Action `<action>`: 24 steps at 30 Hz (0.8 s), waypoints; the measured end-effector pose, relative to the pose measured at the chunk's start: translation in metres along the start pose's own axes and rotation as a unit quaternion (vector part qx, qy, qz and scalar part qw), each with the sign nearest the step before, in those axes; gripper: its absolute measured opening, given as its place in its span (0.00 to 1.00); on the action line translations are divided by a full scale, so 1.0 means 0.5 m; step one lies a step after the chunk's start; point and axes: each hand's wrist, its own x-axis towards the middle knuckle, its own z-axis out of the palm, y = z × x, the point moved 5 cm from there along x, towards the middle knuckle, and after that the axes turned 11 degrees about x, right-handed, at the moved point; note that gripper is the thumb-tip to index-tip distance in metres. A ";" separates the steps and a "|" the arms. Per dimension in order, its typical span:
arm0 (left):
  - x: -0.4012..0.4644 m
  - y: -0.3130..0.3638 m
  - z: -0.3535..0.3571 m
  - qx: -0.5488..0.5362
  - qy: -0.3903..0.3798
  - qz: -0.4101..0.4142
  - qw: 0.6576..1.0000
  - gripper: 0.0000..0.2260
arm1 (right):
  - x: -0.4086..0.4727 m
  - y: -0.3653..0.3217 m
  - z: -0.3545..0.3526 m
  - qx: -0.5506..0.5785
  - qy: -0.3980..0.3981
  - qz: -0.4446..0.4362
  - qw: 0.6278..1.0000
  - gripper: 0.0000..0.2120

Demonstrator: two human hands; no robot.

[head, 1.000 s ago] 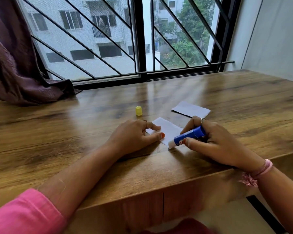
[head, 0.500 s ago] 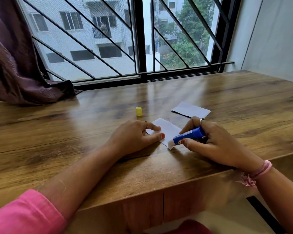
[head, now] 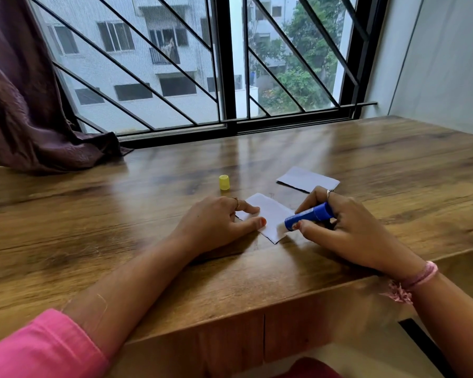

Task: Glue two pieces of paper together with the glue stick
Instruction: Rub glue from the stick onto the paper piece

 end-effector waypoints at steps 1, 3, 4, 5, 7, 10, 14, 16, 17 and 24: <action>0.000 0.000 0.000 0.001 0.002 0.000 1.000 0.16 | -0.001 0.000 0.000 0.002 0.002 0.002 1.000 0.12; 0.001 -0.002 0.001 0.000 0.004 -0.002 1.000 0.16 | 0.000 0.005 -0.006 0.002 0.020 0.012 1.000 0.11; 0.001 -0.002 0.001 -0.001 0.004 -0.002 1.000 0.16 | 0.001 0.005 -0.008 0.001 0.024 0.016 1.000 0.11; 0.001 -0.002 0.001 -0.001 0.003 -0.001 1.000 0.16 | 0.002 0.007 -0.007 0.001 0.021 0.019 1.000 0.11; 0.001 -0.001 0.002 0.001 0.001 0.002 1.000 0.16 | 0.003 0.011 -0.009 0.018 0.021 0.027 0.999 0.12; 0.001 -0.004 0.005 -0.006 0.006 -0.003 1.000 0.16 | 0.004 0.033 -0.033 0.149 0.098 0.064 0.982 0.11; 0.001 -0.005 0.008 0.007 0.018 0.002 1.000 0.16 | 0.003 0.060 -0.045 0.282 0.158 0.132 0.937 0.02; -0.001 -0.003 0.006 0.010 0.027 0.007 1.000 0.16 | 0.004 0.062 -0.044 0.292 0.165 0.136 0.932 0.03; -0.002 -0.001 0.003 0.007 0.036 0.011 0.999 0.16 | 0.005 0.063 -0.045 0.295 0.170 0.136 0.931 0.04; 0.004 -0.015 -0.028 -0.019 0.112 0.091 0.989 0.14 | 0.003 0.069 -0.044 0.298 0.188 0.145 0.924 0.04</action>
